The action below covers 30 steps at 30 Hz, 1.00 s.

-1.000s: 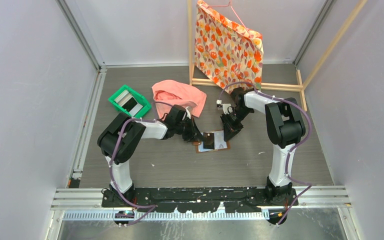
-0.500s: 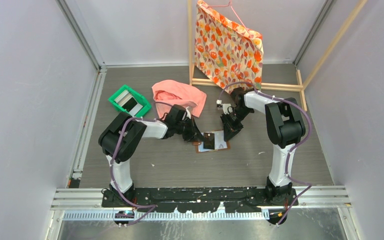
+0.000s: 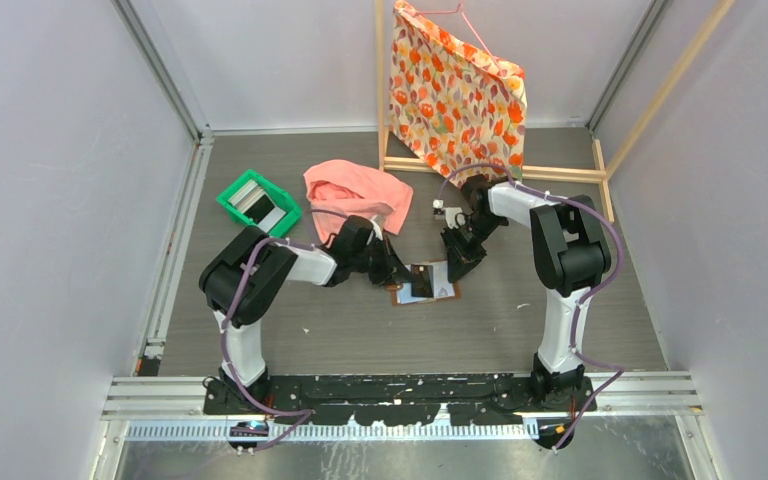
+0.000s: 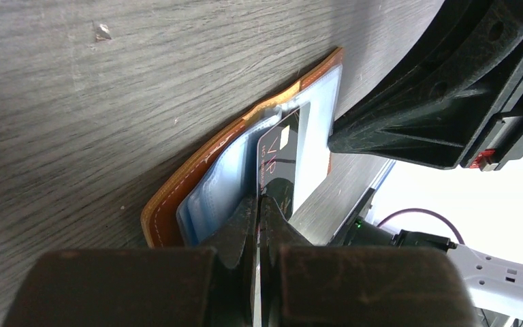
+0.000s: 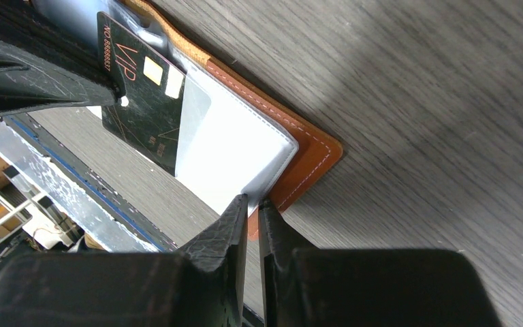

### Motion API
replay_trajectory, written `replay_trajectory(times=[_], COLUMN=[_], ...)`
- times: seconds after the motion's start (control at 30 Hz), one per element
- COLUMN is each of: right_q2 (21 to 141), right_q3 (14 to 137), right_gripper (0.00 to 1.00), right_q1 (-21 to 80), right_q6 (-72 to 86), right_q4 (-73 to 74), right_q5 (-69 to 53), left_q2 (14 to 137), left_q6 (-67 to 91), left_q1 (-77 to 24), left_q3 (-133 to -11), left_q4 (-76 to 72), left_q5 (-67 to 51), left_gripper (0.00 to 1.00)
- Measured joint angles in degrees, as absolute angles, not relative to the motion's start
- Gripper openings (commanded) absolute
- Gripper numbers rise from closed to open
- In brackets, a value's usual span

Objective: Put the credit cards into the card holder
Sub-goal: Insert the credit card into the card holder.

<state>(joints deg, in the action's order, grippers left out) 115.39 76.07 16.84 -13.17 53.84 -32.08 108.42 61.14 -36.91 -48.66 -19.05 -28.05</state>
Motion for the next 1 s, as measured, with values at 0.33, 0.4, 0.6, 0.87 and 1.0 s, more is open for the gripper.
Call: replay_trajectory(times=[0.33,0.4,0.6,0.87,1.0], right_q2=[115.4,115.4,115.4,115.4,115.4], right_q3=[76.1,76.1,76.1,76.1,76.1], right_gripper=[0.16,0.16,0.16,0.16,0.16], right_q1=[16.8,16.8,16.8,16.8,16.8], right_q6=[-13.2,-13.2,-13.2,-13.1,-13.1], right_q4=[53.8,53.8,53.8,53.9,53.9], right_q5=[-32.1,-32.1,-32.3,-32.7,-33.2], left_q2=[107.7,107.5,106.5,105.7,105.7], left_q6=[62.6,62.6,62.7,64.5,65.9], left_q1=[-38.1,-38.2,-39.1,-41.3,-43.0], left_q3=[-45.6,-45.3,-44.4,-43.6,-43.6], left_q4=[-24.6,-25.0,-25.8,-26.7,-27.3], left_q5=[-24.6,-24.1,-21.7,-17.4,-14.9], left_gripper=[0.00,0.00,0.00,0.00,0.00])
